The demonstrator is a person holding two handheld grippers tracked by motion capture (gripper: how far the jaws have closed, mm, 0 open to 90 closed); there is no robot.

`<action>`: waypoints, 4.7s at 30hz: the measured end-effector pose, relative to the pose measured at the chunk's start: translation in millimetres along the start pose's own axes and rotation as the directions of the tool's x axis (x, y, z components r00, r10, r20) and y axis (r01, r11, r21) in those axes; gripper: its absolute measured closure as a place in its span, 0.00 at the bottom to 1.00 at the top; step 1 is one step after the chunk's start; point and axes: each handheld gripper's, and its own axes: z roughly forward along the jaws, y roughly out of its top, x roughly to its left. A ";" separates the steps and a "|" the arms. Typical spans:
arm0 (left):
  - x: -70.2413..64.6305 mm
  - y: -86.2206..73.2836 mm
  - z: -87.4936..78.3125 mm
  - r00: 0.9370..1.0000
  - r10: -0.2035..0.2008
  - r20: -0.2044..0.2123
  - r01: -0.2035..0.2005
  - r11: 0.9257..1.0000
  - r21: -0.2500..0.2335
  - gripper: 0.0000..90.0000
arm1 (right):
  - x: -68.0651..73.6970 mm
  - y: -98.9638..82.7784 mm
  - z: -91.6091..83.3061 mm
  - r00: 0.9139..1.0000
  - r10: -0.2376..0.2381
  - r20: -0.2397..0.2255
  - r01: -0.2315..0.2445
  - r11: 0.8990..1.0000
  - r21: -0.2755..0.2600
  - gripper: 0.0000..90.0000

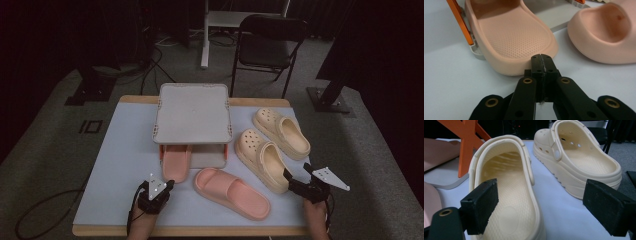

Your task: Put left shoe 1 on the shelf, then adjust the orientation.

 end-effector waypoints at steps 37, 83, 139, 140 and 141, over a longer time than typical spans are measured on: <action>22.5 19.9 46.1 0.998 -0.056 -0.019 0.056 0.998 0.017 1.00 | -0.4 0.6 -2.7 0.999 0.020 -0.037 -0.019 1.000 0.006 0.15; 65.2 -3.1 -10.1 0.992 -0.123 0.040 0.127 0.984 -0.121 0.16 | -1.5 19.6 -0.7 0.997 0.025 -0.078 -0.021 0.998 0.054 0.14; 107.4 -35.7 -37.8 0.972 -0.228 -0.057 0.219 0.967 -0.131 0.02 | -3.5 35.9 97.4 0.969 -0.117 -0.216 0.177 0.942 0.284 0.85; 107.5 -35.7 -37.6 0.972 -0.227 -0.057 0.218 0.967 -0.132 0.02 | -3.7 36.8 97.1 0.969 -0.100 -0.226 0.163 0.946 0.281 0.86; 107.6 -35.6 -37.5 0.972 -0.227 -0.059 0.218 0.967 -0.132 0.02 | -2.9 37.5 96.6 0.969 -0.100 -0.224 0.163 0.946 0.281 0.86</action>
